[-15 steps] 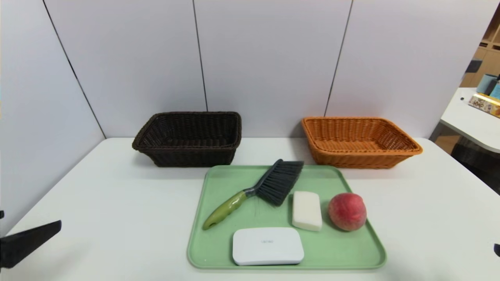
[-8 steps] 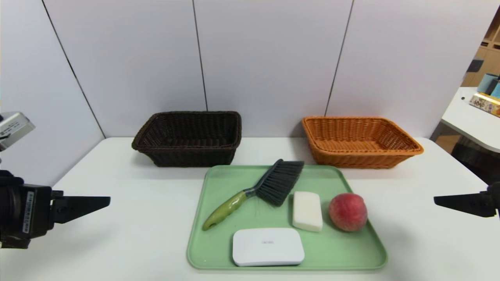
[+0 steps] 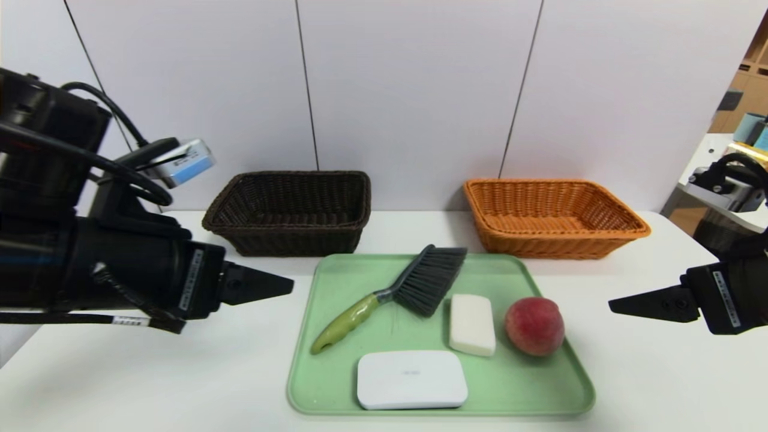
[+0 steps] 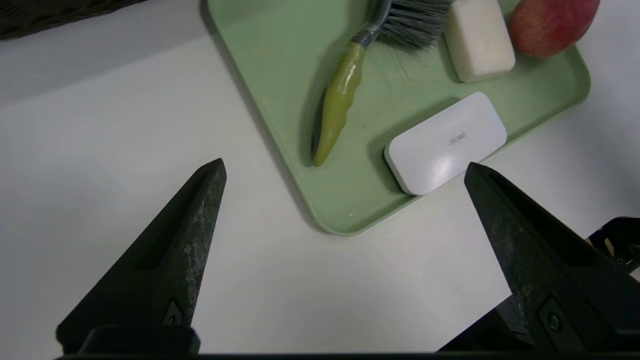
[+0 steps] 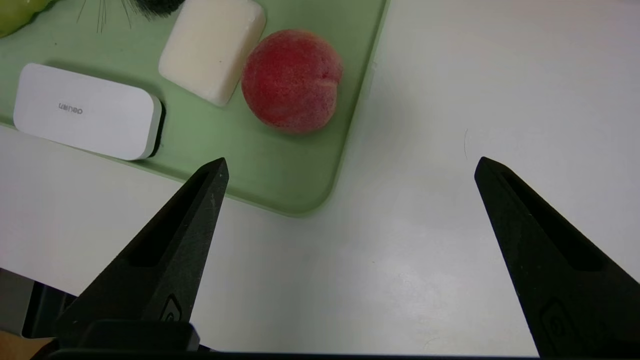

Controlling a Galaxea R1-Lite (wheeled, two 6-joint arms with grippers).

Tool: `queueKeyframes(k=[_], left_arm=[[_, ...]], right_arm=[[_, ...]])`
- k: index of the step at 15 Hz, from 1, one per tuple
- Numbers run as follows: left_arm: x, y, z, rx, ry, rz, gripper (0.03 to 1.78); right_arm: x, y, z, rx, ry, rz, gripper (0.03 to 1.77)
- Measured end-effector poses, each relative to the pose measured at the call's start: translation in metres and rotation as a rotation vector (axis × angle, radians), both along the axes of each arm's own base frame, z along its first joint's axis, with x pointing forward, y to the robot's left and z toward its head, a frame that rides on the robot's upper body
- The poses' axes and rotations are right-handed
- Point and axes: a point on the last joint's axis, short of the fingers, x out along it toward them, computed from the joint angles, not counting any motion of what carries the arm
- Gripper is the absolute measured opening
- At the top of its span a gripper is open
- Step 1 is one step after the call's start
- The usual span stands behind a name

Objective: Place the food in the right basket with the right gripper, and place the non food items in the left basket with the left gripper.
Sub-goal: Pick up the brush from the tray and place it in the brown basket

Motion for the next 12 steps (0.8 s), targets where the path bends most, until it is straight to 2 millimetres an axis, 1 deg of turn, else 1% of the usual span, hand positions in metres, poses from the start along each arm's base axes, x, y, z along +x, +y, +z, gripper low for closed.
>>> queueKeyframes(k=[3,6,8,12], left_arm=[[0.018,-0.035,-0.014,0.046,0.014,-0.060,1.69],[0.031,-0.062,-0.021,0.089,0.044,-0.116,1.69],[0.037,-0.075,-0.025,0.129,0.084,-0.146,1.69],[0.046,-0.089,-0.024,0.228,0.168,-0.194,1.69]], right_arm=[[0.004,0.002,0.003,-0.003,0.000,0.001,1.70],[0.006,0.002,0.002,-0.004,0.004,0.002,1.70],[0.005,0.002,0.001,-0.006,0.009,0.002,1.70],[0.004,0.002,-0.003,-0.008,0.023,0.000,1.70]])
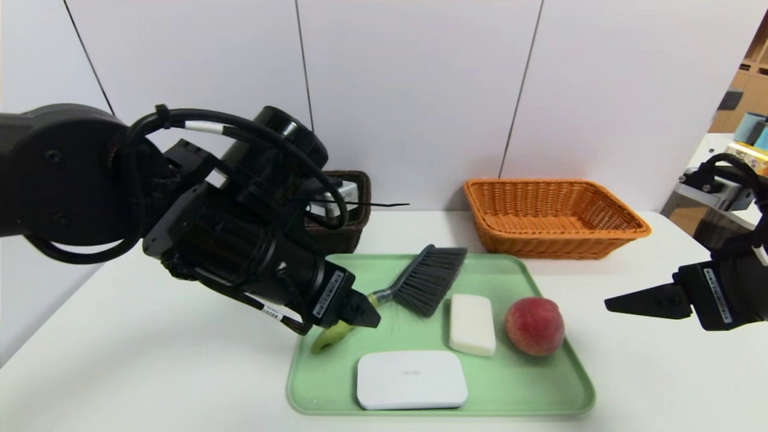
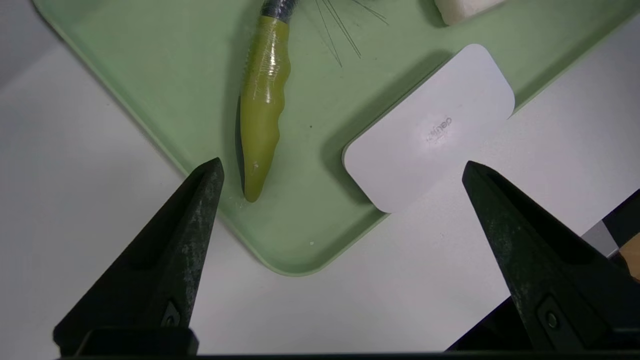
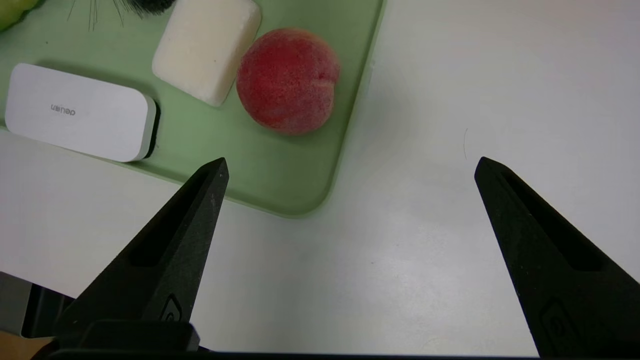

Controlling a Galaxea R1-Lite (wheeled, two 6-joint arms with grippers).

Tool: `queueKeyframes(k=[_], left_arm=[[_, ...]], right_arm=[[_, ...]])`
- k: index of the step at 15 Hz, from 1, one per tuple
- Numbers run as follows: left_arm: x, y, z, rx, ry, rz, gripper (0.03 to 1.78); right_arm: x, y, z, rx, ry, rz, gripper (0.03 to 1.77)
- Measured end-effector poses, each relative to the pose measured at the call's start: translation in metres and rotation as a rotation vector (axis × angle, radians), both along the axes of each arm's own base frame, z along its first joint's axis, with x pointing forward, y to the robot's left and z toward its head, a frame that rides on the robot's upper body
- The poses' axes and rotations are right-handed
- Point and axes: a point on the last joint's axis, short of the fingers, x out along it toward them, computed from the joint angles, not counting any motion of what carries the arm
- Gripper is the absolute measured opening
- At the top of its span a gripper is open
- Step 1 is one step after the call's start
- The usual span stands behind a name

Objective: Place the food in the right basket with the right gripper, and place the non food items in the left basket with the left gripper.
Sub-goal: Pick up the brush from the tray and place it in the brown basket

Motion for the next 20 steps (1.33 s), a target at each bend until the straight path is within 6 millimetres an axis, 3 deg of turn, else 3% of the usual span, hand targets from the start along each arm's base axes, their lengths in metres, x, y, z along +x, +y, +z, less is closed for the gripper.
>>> queueKeyframes(k=[5,11,15,20], left_arm=[[0.018,-0.022,-0.002,0.071,0.063,-0.030,1.69],[0.044,-0.045,-0.038,0.175,0.114,-0.097,1.69],[0.053,-0.042,-0.049,0.229,0.123,-0.123,1.69],[0.063,-0.037,-0.040,0.222,0.118,-0.097,1.69]], right_arm=[[-0.004,-0.001,-0.006,-0.002,0.021,-0.005,1.70],[-0.011,-0.006,-0.010,-0.004,0.025,-0.025,1.70],[-0.019,-0.008,-0.013,-0.004,0.028,-0.028,1.70],[-0.024,-0.009,-0.016,-0.003,0.031,-0.027,1.70]])
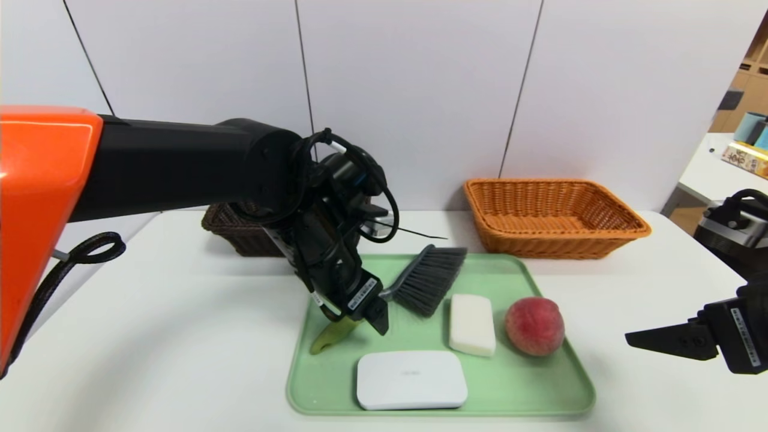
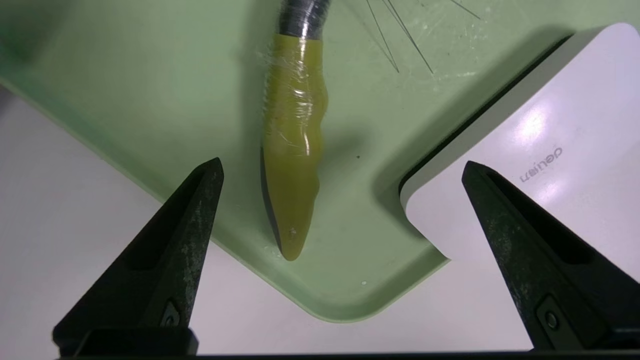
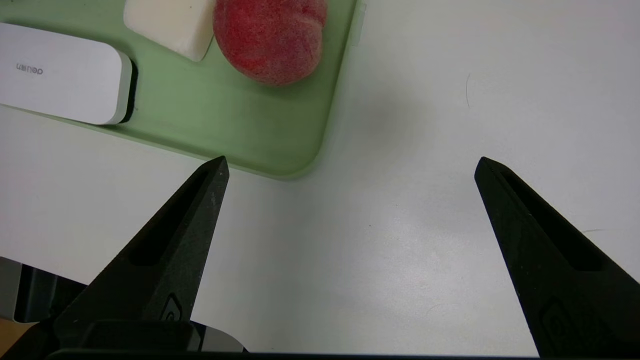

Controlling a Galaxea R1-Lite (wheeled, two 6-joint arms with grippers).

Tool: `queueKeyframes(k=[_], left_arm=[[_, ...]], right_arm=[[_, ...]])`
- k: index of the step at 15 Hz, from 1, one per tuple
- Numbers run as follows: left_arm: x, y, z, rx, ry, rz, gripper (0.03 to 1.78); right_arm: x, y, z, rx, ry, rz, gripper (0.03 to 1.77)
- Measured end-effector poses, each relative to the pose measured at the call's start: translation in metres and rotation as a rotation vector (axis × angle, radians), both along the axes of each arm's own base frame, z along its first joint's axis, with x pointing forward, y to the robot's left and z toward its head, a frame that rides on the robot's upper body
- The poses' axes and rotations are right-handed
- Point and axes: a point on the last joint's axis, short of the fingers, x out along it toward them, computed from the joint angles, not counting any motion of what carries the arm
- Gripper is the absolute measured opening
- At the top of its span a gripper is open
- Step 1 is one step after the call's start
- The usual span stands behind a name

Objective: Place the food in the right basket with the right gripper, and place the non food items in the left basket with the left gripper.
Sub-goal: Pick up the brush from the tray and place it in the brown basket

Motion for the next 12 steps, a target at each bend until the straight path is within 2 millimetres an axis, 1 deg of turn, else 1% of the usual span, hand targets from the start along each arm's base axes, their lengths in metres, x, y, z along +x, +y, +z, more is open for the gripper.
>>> queueKeyframes(k=[2,7,12], left_arm=[[0.004,-0.002,-0.003,-0.002,0.003,0.010,1.69],[0.017,-0.003,-0.021,0.022,0.039,0.033,1.69],[0.022,0.000,-0.026,0.032,0.048,0.040,1.69]], right_arm=[[-0.001,0.000,0.000,0.000,-0.001,0.000,1.70],[-0.005,-0.001,-0.002,0.007,0.003,-0.008,1.70],[-0.008,-0.002,-0.002,0.007,-0.001,-0.009,1.70]])
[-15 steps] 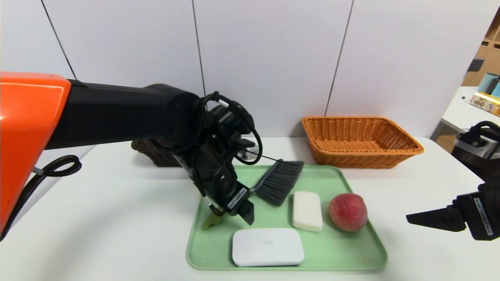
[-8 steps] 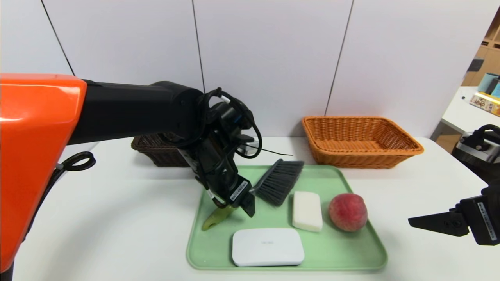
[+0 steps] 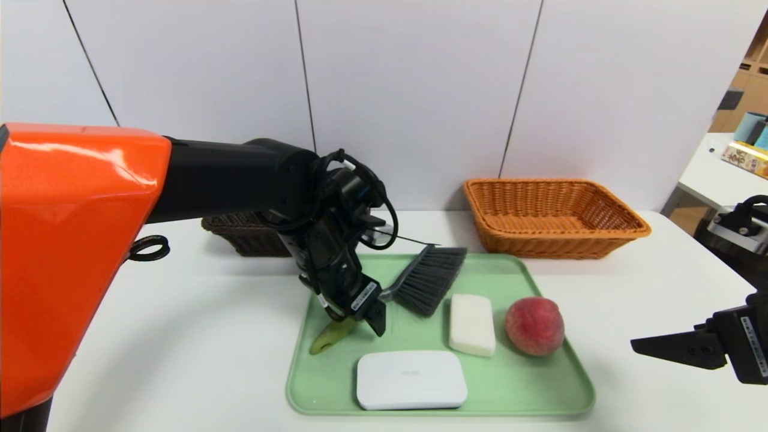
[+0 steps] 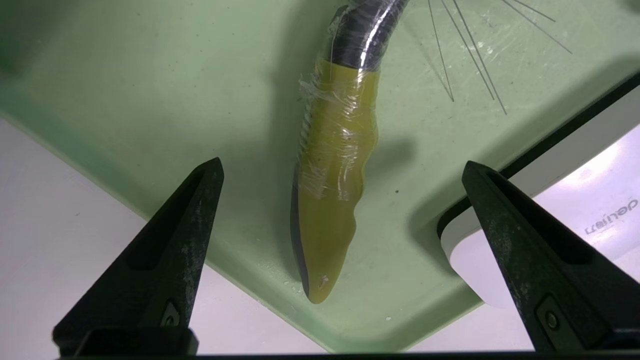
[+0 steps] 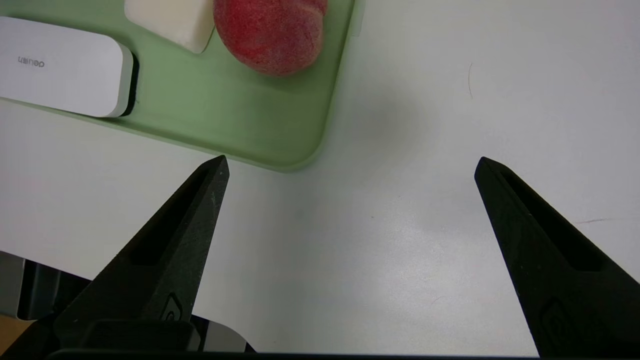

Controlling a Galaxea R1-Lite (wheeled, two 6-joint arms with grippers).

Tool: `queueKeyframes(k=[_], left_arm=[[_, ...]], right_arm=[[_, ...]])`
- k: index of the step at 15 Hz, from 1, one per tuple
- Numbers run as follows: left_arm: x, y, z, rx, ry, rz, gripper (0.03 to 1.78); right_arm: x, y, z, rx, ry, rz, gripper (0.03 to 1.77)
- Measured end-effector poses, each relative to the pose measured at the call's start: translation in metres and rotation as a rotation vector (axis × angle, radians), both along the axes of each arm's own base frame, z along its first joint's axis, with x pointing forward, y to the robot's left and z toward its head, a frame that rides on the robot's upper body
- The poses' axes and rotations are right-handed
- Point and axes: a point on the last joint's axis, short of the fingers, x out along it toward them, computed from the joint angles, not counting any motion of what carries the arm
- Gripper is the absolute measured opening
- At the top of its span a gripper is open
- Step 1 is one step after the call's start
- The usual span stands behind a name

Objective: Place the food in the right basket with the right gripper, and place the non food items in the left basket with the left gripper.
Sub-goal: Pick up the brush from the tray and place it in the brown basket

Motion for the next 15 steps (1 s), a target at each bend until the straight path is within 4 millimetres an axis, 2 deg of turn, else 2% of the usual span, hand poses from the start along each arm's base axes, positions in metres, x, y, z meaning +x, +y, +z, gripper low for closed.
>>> queueKeyframes(k=[15], left_arm=[[0.0053,-0.0005,-0.0067,0.029,-0.021,-0.119,1.69]], right_arm=[[-0.0087,-0.0017,-0.0047,0.001,0.003,0.001,1.70]])
